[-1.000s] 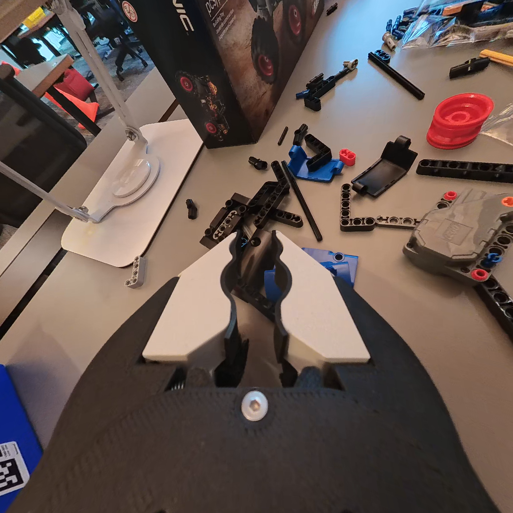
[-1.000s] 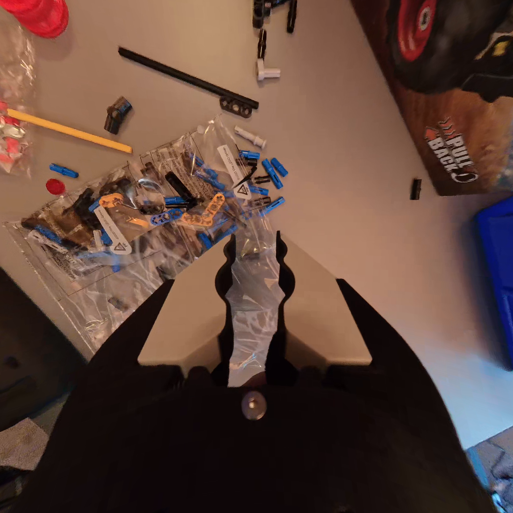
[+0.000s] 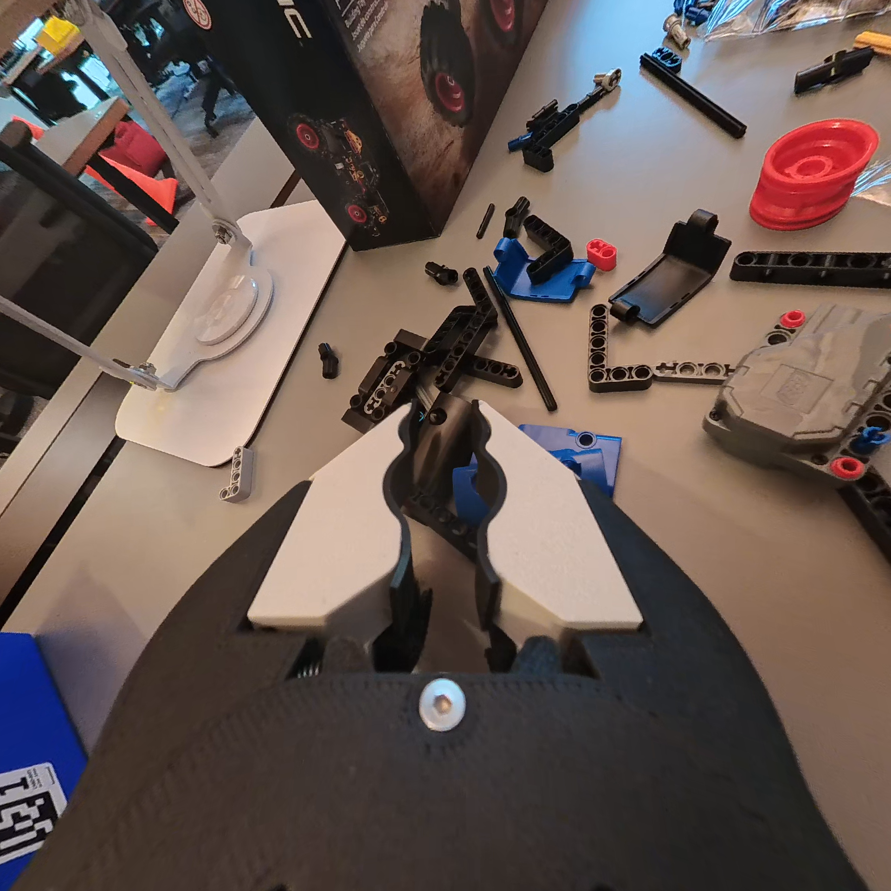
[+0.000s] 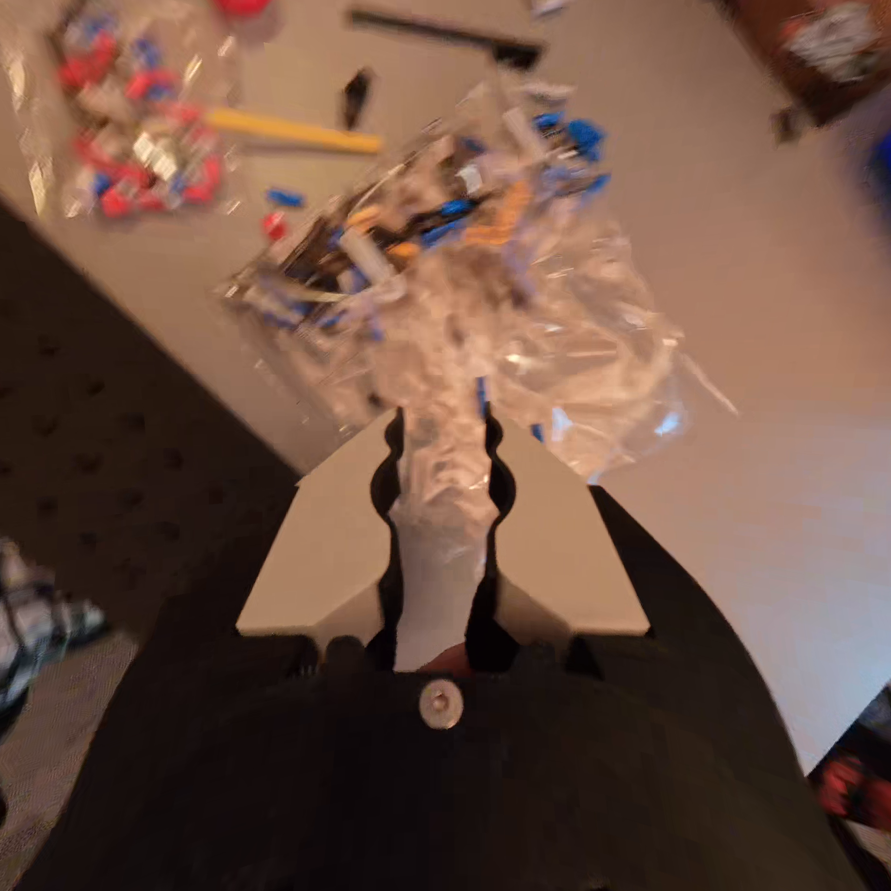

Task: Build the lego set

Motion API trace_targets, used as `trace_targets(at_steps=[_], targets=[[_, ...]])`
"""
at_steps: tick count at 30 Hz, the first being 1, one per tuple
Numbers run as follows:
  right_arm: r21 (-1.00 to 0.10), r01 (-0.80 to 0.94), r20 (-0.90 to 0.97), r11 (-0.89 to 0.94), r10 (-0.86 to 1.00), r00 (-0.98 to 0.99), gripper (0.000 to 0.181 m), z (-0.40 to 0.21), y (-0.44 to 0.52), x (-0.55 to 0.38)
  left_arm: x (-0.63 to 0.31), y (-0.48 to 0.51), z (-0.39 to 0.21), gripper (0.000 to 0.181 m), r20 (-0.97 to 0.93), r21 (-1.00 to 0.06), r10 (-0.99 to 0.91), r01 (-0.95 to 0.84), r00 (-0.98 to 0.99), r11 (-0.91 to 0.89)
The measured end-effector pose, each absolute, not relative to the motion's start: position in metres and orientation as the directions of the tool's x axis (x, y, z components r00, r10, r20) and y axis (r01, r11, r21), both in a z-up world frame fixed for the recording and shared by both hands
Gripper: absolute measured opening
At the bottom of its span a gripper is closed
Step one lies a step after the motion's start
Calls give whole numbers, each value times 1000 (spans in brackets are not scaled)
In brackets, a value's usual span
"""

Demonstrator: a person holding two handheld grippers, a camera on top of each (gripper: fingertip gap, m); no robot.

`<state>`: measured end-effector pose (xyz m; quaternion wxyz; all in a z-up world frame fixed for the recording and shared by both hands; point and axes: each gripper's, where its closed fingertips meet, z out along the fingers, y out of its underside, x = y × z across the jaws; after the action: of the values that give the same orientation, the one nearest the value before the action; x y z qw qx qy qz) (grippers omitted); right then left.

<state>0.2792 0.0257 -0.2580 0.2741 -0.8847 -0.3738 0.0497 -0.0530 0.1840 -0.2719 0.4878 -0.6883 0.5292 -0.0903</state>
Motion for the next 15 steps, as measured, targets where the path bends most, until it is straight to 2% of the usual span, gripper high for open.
trace_targets(at_steps=[2,8,11,15], targets=[[-569,587,101,-576,660,745,19,-255,37,283,-53,184,-272,18,-393,-768,-816,-640,423,37],[-457,643,120,-614,674,729,21,-292,46,291,-53,184,-271,18,-398,-768,-813,-639,425,42],[-468,632,76,-618,684,725,3,-297,45,286,-53,183,-270,18,-395,-770,-814,-636,427,41],[-492,619,85,-613,673,734,3,-293,48,288,-52,183,-269,18,-398,-771,-813,-636,426,44]])
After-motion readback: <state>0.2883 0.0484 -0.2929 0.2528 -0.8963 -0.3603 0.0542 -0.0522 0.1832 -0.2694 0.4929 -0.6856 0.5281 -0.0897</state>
